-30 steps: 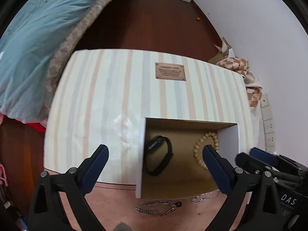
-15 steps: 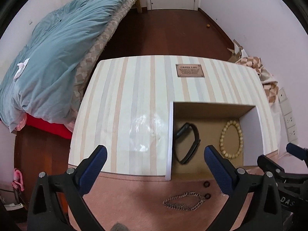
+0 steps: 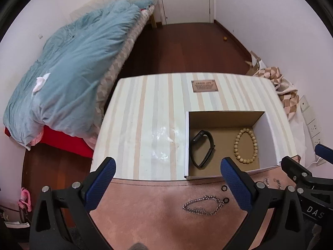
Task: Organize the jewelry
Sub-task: 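Withdraw both tools from the box back over the loose jewelry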
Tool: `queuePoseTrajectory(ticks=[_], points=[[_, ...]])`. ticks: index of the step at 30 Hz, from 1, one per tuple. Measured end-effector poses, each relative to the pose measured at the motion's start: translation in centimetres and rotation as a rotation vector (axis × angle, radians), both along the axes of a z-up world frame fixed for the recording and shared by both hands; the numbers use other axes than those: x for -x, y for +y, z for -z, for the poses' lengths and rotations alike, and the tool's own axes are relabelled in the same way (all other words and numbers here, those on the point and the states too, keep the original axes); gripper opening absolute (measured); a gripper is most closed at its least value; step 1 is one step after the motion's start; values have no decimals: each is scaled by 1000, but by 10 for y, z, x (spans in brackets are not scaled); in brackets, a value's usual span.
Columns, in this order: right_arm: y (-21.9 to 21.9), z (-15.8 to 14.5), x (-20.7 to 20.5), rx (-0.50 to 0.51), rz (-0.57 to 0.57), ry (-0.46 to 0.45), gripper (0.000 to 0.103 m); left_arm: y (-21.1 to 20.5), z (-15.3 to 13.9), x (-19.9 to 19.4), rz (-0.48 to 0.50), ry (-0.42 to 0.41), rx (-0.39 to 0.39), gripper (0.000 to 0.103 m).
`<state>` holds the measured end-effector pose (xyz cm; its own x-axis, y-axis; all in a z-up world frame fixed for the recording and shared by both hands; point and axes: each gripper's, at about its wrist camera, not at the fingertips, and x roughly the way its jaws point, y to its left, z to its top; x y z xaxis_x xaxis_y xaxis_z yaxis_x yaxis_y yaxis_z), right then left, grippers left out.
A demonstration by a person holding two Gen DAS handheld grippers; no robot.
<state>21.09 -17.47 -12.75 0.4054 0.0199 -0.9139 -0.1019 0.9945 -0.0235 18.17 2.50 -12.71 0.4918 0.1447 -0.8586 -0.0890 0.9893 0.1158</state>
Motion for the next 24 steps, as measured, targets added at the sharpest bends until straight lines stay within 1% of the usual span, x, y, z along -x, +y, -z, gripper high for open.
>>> queuePoseTrajectory(ticks=[5, 8, 12, 18, 24], points=[[-1, -28, 24, 4, 0, -65, 95, 0, -23, 22, -2, -52, 17, 103], [-3, -42, 35, -4, 3, -90, 95, 0, -39, 36, -1, -85, 18, 103], [-3, -59, 54, -8, 4, -131, 95, -2, -53, 56, 3, -111, 16, 103], [0, -76, 76, -17, -1, -168, 95, 0, -67, 78, -3, -142, 21, 103], [0, -89, 90, -47, 0, -195, 95, 6, -73, 88, -23, -155, 43, 103]])
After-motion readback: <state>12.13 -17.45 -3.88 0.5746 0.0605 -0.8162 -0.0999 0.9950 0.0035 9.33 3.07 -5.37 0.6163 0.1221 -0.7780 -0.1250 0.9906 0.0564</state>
